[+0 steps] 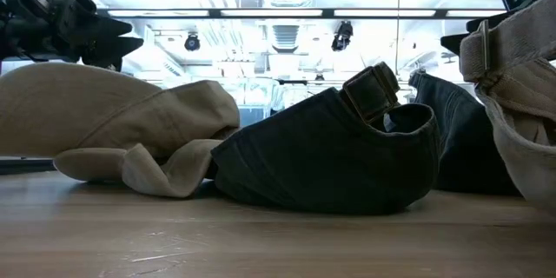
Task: Pick & Place hat
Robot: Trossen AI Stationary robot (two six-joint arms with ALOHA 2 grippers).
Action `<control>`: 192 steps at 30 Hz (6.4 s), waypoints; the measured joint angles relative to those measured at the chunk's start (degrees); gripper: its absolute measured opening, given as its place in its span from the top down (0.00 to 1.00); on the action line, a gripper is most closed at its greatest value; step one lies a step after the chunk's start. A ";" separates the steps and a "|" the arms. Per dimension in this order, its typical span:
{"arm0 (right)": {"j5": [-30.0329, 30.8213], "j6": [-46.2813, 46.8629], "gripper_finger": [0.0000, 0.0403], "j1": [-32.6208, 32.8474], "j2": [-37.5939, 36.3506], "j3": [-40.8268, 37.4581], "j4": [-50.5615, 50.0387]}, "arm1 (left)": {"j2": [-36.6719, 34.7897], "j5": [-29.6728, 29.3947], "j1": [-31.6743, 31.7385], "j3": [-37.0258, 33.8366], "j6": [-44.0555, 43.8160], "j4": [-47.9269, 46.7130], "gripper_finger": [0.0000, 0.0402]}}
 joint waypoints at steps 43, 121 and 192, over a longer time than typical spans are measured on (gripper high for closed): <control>-0.01 0.00 0.44 -0.01 0.00 0.00 0.00 | 0.02 0.00 0.00 0.00 0.00 0.02 0.66; 0.19 32.12 0.42 0.13 60.38 42.27 -54.93 | 0.01 0.00 -0.01 0.00 0.00 0.02 0.66; 28.12 35.79 0.90 -31.34 94.97 85.40 -39.77 | 0.01 0.00 -0.01 0.00 0.00 0.02 0.66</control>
